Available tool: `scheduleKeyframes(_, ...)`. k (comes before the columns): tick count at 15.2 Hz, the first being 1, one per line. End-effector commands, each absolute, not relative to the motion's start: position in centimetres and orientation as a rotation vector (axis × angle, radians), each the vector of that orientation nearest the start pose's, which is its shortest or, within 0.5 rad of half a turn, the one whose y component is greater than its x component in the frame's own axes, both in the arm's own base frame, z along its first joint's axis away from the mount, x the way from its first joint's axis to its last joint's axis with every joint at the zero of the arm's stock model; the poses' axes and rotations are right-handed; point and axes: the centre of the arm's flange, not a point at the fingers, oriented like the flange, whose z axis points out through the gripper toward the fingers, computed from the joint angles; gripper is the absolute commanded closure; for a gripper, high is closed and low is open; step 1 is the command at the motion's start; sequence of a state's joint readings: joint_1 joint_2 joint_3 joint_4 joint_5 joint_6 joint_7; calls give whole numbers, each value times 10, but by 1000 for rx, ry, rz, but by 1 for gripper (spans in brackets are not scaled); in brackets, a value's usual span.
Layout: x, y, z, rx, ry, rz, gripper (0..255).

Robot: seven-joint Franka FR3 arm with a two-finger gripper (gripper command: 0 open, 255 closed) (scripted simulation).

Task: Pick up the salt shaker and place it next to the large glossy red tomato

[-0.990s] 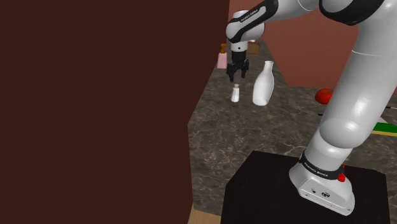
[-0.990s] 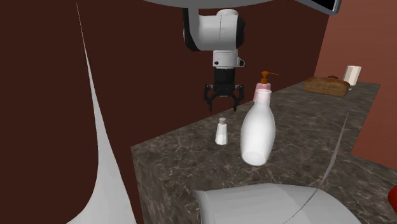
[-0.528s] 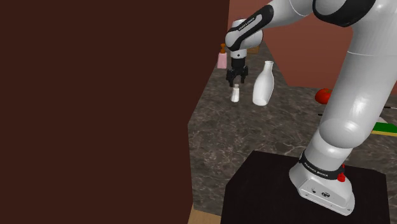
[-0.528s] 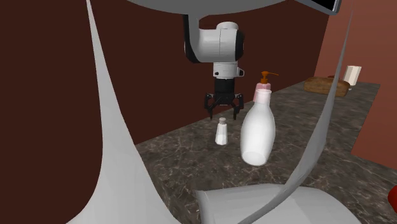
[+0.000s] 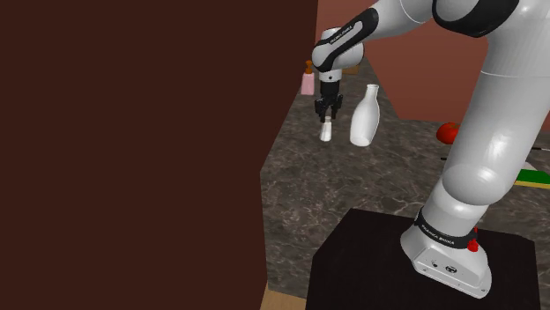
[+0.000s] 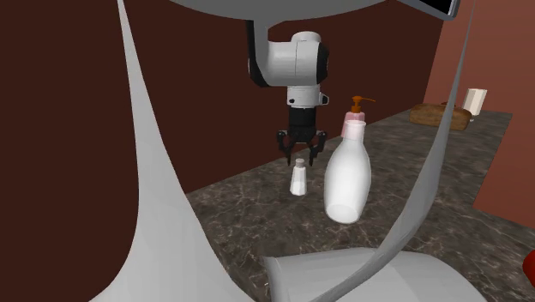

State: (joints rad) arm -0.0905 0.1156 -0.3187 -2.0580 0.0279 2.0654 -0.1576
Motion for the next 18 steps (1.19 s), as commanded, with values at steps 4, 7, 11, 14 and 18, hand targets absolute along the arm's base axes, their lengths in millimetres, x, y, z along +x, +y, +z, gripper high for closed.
scheduleKeyframes(4, 513, -218, 375, -3093, 414, 159, 255)
scheduleKeyframes(7, 513, -218, 375, -3093, 414, 159, 255)
scheduleKeyframes(11, 513, -218, 385, -3093, 414, 158, 255)
scheduleKeyframes(14, 513, -218, 401, -3093, 414, 158, 255)
scheduleKeyframes(18, 513, -218, 422, -3093, 414, 158, 255)
